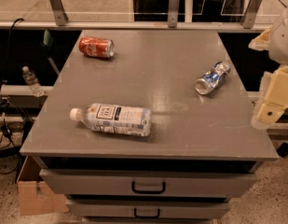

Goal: Move redbull can near coke can

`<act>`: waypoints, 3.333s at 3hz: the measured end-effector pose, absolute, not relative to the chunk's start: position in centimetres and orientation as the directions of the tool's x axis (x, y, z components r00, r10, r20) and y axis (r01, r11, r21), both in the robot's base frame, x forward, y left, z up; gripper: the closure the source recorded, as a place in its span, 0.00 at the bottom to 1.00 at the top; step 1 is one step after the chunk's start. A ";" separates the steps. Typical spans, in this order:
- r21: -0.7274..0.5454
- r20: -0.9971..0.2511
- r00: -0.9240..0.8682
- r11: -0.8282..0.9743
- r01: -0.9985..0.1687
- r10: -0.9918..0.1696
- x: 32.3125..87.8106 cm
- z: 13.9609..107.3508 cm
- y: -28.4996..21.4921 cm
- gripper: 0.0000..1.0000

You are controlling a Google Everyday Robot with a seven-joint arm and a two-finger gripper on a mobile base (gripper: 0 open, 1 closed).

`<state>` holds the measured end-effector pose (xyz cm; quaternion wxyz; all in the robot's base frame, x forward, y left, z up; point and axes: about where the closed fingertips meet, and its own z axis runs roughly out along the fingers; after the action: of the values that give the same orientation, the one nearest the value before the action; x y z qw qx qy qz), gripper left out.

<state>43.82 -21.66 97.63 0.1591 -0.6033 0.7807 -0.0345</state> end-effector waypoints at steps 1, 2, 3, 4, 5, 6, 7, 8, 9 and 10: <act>-0.263 -0.214 -0.216 0.269 -0.926 -0.953 44.2 97.8 -21.8 0.00; -0.304 -0.246 -0.198 0.269 -0.914 -0.949 45.3 97.7 -22.5 0.00; -0.346 -0.270 -0.160 0.251 -0.904 -0.949 47.0 97.4 -23.6 0.00; -0.387 -0.272 -0.106 0.210 -0.898 -0.957 49.3 96.8 -24.7 0.00; -0.427 -0.246 -0.053 0.157 -0.890 -0.968 52.0 95.9 -26.1 0.00; -0.456 -0.200 0.009 0.085 -0.886 -0.980 55.0 94.8 -27.6 0.00; -0.458 -0.134 0.093 -0.022 -0.889 -0.987 58.0 93.2 -27.9 0.00; -0.423 -0.060 0.177 -0.136 -0.896 -0.982 60.4 91.1 -27.2 0.00; -0.377 0.001 0.243 -0.225 -0.898 -0.970 61.9 89.1 -25.9 0.00; -0.317 0.056 0.298 -0.301 -0.899 -0.953 62.6 87.0 -24.5 0.00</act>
Offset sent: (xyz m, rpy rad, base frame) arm 0.0323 -0.0212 -0.0049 0.0628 -0.1339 0.0190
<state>62.62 -24.49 86.99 0.1132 -0.7977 0.5804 -0.1178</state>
